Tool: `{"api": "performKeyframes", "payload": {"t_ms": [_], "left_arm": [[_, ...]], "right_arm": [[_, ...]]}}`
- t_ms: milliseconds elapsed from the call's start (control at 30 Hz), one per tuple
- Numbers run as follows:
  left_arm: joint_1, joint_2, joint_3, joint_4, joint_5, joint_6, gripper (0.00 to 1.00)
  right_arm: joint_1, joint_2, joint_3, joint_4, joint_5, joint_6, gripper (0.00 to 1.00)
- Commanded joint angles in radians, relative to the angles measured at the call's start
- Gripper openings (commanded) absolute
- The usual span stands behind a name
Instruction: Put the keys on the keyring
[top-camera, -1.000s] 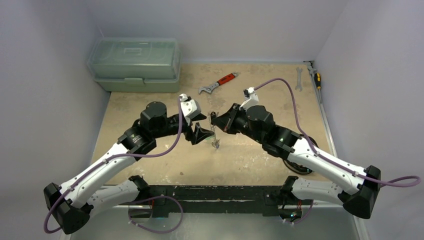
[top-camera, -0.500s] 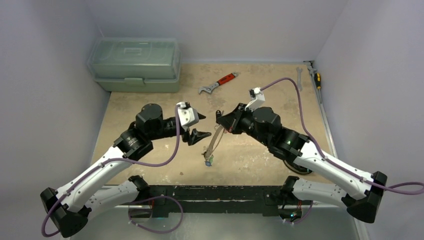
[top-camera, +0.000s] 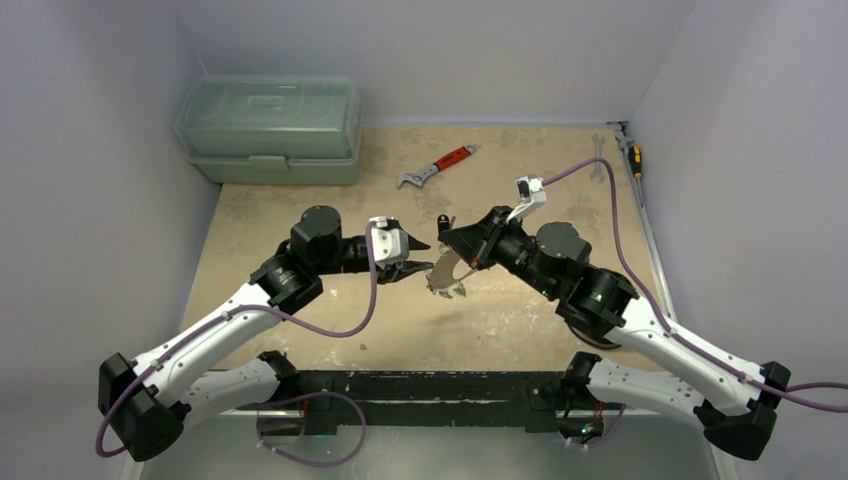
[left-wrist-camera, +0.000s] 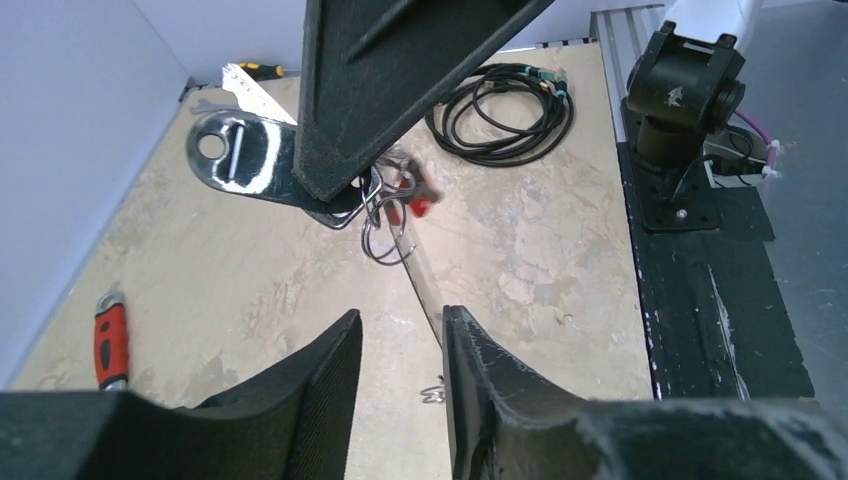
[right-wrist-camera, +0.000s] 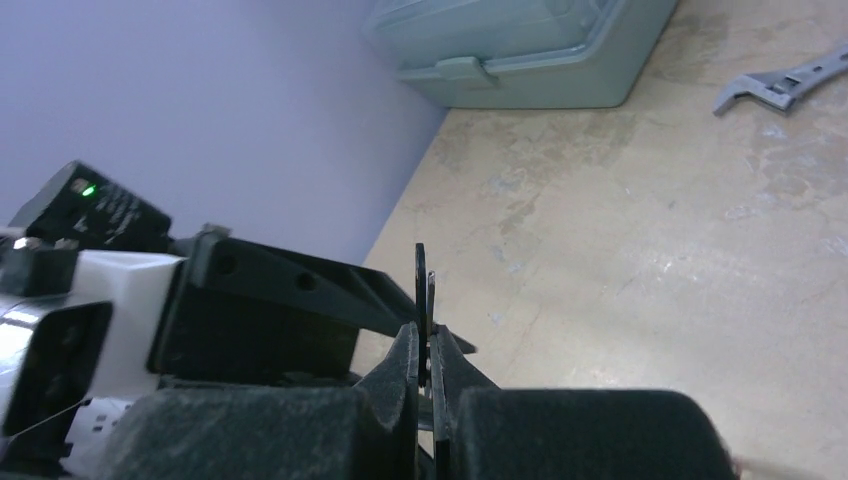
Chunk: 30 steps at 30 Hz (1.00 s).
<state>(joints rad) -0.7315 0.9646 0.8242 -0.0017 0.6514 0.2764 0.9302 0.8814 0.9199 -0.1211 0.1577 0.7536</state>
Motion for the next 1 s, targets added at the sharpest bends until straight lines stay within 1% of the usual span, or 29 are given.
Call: {"api": "performKeyframes", "payload": {"t_ms": [0, 133, 267, 433, 467, 567, 700, 767, 967], "left_arm": [[0.000, 0.054, 0.059, 0.071, 0.080, 0.003, 0.33], [0.004, 0.067, 0.059, 0.110, 0.104, -0.032, 0.33], [0.015, 0.046, 0.052, 0.115, 0.118, -0.042, 0.34], [0.025, 0.021, 0.076, 0.009, 0.143, 0.048, 0.33], [0.027, 0.020, 0.084, -0.048, 0.146, 0.077, 0.33], [0.030, 0.023, 0.108, -0.097, 0.148, 0.110, 0.32], [0.035, 0.033, 0.131, -0.104, 0.153, 0.106, 0.31], [0.039, 0.041, 0.139, -0.104, 0.165, 0.102, 0.29], [0.048, 0.046, 0.141, -0.085, 0.170, 0.092, 0.28]], "right_arm": [[0.004, -0.017, -0.009, 0.117, -0.071, -0.052, 0.00], [0.004, -0.026, -0.016, 0.154, -0.099, -0.069, 0.00], [0.004, -0.032, -0.018, 0.162, -0.110, -0.081, 0.00], [0.004, -0.032, -0.013, 0.178, -0.153, -0.100, 0.00], [0.004, -0.031, -0.011, 0.179, -0.156, -0.105, 0.00], [0.004, -0.029, -0.006, 0.177, -0.156, -0.116, 0.00], [0.004, -0.030, -0.006, 0.176, -0.183, -0.125, 0.00], [0.004, -0.031, -0.005, 0.174, -0.190, -0.128, 0.00], [0.004, -0.037, -0.004, 0.175, -0.219, -0.137, 0.00]]}}
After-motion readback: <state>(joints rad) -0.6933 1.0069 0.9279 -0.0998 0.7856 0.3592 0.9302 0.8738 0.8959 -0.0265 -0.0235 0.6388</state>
